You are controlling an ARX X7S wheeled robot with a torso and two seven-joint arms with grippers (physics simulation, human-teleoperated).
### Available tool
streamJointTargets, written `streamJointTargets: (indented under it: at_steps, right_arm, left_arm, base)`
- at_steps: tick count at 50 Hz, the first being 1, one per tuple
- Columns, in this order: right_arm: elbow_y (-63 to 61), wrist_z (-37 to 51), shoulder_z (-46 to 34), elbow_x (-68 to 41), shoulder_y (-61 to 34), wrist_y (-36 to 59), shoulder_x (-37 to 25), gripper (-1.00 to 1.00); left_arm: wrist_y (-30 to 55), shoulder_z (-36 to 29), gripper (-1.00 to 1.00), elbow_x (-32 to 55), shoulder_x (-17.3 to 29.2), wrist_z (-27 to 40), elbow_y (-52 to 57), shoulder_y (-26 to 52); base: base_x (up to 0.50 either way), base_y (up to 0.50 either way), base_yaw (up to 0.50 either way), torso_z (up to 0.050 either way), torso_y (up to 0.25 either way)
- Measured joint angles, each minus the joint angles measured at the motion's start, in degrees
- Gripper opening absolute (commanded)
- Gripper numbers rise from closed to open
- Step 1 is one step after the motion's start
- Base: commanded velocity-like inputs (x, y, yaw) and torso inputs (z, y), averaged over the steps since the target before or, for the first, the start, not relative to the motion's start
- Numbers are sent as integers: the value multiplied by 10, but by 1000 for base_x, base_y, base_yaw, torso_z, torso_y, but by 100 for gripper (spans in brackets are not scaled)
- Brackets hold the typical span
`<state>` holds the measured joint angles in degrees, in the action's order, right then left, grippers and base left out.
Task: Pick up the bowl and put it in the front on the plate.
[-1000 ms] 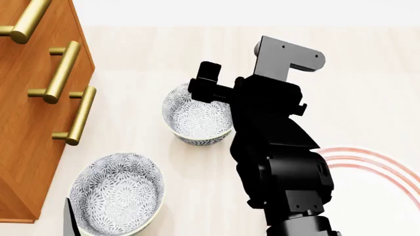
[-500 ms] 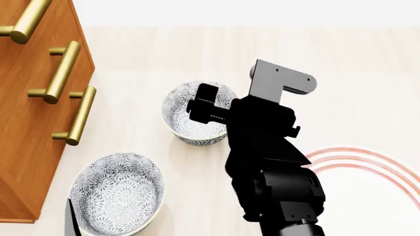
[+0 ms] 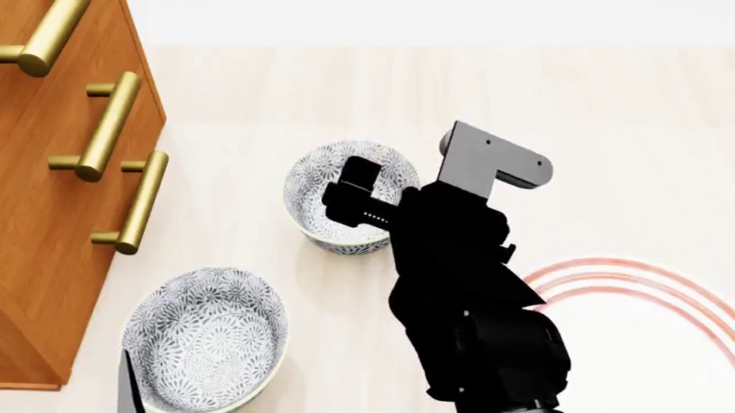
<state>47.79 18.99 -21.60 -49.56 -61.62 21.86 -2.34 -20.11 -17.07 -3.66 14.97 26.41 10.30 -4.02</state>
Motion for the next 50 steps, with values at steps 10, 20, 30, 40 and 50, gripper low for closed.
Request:
streamJointTargets:
  at_steps: [10, 20, 30, 40, 50]
  right_arm:
    - [-4, 5, -5, -16, 6, -2, -2, 100]
    - [-10, 8, -11, -25, 13, -7, -6, -100]
    - [-17, 15, -16, -25, 18, -10, -11, -100]
    - [-53, 26, -30, -31, 30, -12, -18, -100]
    - [-134, 52, -55, -16, 38, -24, -39, -100]
  left_arm:
    - [1, -2, 100, 0, 2, 3, -1, 1]
    - [0, -5, 100, 0, 4, 5, -3, 2]
    - [0, -7, 100, 0, 6, 8, -4, 3]
    - [1, -9, 100, 1, 8, 10, -4, 4]
    - [3, -11, 100, 3, 9, 12, -4, 5]
  base:
    - [0, 0, 0, 0, 0]
    - [0, 0, 0, 0, 0]
    - [0, 0, 0, 0, 0]
    - [0, 0, 0, 0, 0]
    - [0, 0, 0, 0, 0]
